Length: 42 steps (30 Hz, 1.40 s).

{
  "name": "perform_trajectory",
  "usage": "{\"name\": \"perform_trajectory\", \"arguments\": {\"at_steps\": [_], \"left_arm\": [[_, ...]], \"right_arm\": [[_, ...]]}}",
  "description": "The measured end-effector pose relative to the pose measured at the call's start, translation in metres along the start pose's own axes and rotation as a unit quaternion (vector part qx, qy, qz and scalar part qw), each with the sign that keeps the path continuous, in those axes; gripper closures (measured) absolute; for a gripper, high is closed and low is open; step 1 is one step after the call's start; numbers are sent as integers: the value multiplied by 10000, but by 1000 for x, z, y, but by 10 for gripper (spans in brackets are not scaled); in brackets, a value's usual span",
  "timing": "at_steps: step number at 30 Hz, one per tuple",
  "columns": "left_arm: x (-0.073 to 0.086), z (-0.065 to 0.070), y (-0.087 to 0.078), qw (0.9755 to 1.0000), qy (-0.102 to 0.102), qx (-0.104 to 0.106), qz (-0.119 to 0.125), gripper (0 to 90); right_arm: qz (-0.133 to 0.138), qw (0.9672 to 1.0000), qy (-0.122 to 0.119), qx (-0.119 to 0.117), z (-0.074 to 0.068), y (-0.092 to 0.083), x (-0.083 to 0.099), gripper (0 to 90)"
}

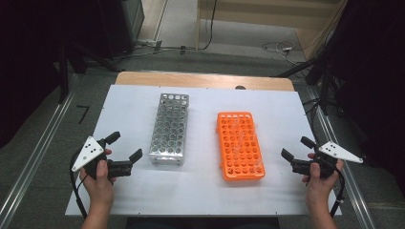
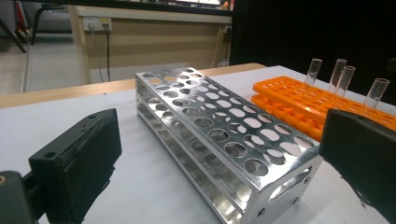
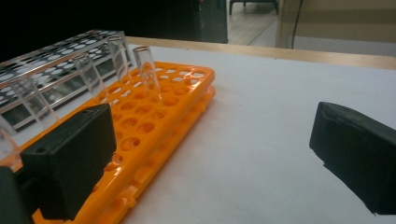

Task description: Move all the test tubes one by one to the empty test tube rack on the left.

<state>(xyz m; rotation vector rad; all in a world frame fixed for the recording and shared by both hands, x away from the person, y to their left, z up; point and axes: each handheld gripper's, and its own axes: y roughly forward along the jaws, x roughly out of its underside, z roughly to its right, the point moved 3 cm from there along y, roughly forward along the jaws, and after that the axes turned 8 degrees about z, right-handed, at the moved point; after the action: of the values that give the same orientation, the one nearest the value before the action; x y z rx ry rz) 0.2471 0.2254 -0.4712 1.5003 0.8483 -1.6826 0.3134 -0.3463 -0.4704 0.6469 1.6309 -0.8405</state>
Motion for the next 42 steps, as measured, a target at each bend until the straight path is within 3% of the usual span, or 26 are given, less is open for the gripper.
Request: {"name": "perform_trajectory", "arguments": {"at_steps": [5,12,13,17,18,19,25,27,32,33,34,39,40,42], "left_arm": [[1,5,4,9999,26,74,-106,0],[0,13,7,9995,134,168,-216,0],[0,14,7,9994,167,172,-233,0],[0,14,7,9993,176,102,-314,0],[0,14,7,9993,160,67,-333,0],[1,14,8,9992,151,88,-364,0],[3,16,11,9988,155,104,-443,0],[4,17,12,9988,158,115,-457,0],[5,18,13,9985,153,126,-505,0],[6,18,13,9985,154,125,-512,0],[6,17,13,9985,156,125,-513,0],[6,17,13,9985,139,108,-513,0],[6,17,13,9985,139,108,-513,0],[6,17,13,9985,136,107,-517,0]], "right_arm": [[-27,9992,75,-400,-7,0,-2,25],[-78,9951,-28,-984,-32,4,-10,48],[-78,9951,-28,-984,-32,4,-10,48],[-241,9890,-23,-1459,-44,10,-9,62],[-241,9890,-23,-1459,-44,10,-9,62],[-310,9867,-36,-1595,-47,12,-9,122],[-579,9780,-91,-2002,-52,16,-5,207],[-619,9768,-112,-2048,-53,17,-4,225],[-887,9697,-214,-2268,-57,22,1,294],[-887,9697,-214,-2268,-57,22,1,294],[-1002,9666,-248,-2347,-58,24,4,300],[-1307,9576,-352,-2543,-63,29,12,348],[-1307,9576,-352,-2543,-63,29,12,348],[-1393,9544,-386,-2614,-66,31,14,405]]}}
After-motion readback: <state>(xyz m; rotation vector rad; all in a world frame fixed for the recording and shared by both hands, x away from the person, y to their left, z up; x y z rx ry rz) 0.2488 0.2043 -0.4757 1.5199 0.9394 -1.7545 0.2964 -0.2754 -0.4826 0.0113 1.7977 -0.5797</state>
